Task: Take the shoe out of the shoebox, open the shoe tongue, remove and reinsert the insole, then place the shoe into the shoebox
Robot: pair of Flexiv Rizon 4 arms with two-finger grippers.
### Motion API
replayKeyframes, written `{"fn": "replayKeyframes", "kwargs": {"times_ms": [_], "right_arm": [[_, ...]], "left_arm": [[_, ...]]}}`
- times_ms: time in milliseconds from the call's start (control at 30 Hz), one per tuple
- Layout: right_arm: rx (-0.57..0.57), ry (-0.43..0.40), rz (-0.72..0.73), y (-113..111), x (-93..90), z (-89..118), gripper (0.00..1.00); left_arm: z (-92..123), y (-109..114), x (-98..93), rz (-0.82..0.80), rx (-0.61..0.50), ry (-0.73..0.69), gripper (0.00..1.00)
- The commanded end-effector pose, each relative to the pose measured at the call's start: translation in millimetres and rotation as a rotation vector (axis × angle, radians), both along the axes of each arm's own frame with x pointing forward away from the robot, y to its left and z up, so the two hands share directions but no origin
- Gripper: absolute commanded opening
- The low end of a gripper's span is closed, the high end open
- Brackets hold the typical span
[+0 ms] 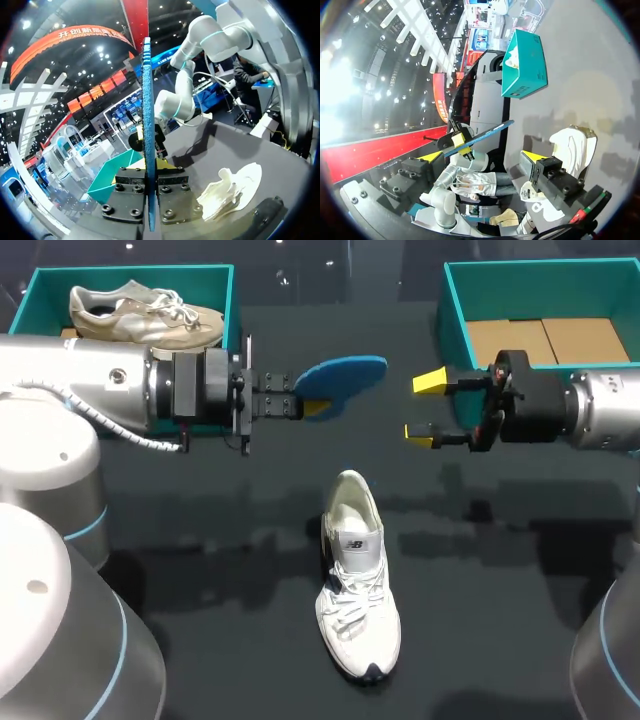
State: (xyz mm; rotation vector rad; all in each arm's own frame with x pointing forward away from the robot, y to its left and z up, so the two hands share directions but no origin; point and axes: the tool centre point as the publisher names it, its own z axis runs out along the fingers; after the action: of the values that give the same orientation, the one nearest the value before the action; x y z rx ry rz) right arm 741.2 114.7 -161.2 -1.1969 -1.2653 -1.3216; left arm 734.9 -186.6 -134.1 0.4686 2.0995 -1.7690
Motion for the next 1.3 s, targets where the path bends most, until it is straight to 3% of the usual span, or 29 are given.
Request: {"fn": "replayKeyframes", "kwargs": {"times_ms": [33, 533, 867, 1300], "right_arm": [[-0.003, 0.001, -0.001, 1, -0.8, 0, 1.00], [-0.003, 0.001, -0.001, 1, -0.8, 0, 1.00], [-0.003, 0.001, -0.001, 1, -0.8, 0, 1.00], [-0.003, 0.001, -0.001, 1, -0.8, 0, 1.00]], "left_arm": [[-1, -6, 7.6, -0.053, -0.101, 0.773, 0.00], [-1, -6, 7.6, -0.053, -0.101, 0.773, 0.00], [1, 7, 17.0, 0.042, -0.128, 1.327, 0.00], [-10, 10, 17.1, 0.074, -0.163, 1.730, 0.00]]}}
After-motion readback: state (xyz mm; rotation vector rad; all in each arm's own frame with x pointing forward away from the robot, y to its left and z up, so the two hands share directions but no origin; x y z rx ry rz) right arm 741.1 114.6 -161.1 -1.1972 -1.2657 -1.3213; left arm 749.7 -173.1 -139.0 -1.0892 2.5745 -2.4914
